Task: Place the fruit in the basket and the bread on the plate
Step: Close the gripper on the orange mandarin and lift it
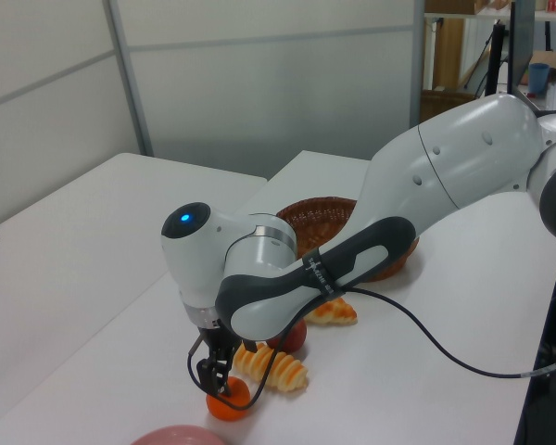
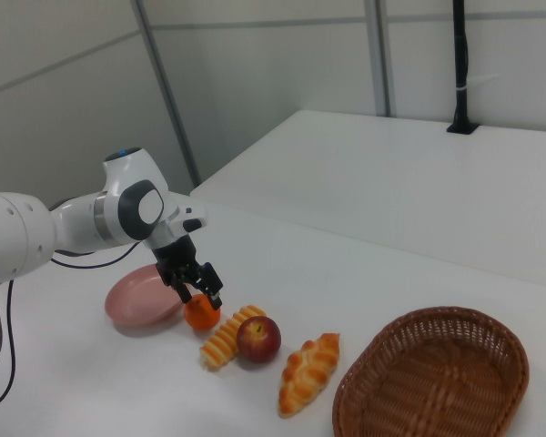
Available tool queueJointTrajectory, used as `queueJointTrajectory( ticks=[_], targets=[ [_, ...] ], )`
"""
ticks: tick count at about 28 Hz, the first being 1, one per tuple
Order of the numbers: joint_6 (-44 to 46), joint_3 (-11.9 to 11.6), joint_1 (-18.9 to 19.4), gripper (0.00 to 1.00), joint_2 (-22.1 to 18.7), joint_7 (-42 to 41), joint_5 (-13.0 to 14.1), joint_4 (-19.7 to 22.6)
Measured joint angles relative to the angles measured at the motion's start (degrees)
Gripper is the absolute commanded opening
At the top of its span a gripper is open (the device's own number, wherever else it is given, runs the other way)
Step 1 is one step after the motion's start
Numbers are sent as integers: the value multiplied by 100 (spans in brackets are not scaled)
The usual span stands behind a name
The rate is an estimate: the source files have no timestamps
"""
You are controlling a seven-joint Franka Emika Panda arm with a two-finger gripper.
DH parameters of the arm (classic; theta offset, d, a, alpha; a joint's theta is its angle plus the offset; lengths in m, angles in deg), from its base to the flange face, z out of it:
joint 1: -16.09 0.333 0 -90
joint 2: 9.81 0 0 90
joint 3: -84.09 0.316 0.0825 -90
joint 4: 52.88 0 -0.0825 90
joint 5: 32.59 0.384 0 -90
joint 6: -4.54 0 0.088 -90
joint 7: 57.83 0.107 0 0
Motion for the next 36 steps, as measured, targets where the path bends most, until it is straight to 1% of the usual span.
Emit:
queueJointTrajectory(
  ticks=[8,14,15,18,19,20,24,25,27,29,30,32,35,36],
  targets=[
    [0,2,42,100,19,0,0,16],
    [-3,5,159,100,97,0,0,24],
    [-3,5,179,94,107,0,0,24],
    [-4,5,216,86,129,0,0,24],
    [-5,5,219,81,134,0,0,24],
    [-6,5,226,74,140,0,0,24],
    [-7,3,234,55,164,-6,-1,26],
    [-7,1,232,45,169,-20,-1,28],
    [-7,-2,223,35,184,-83,-1,29],
    [-7,-2,215,31,196,-173,-1,30],
    [-7,-2,212,30,202,-205,-1,30],
    [-7,-2,205,27,212,-263,-1,30],
    [-7,-2,201,26,219,-288,-1,30],
    [-7,-2,201,34,221,-291,-1,30]
  ],
)
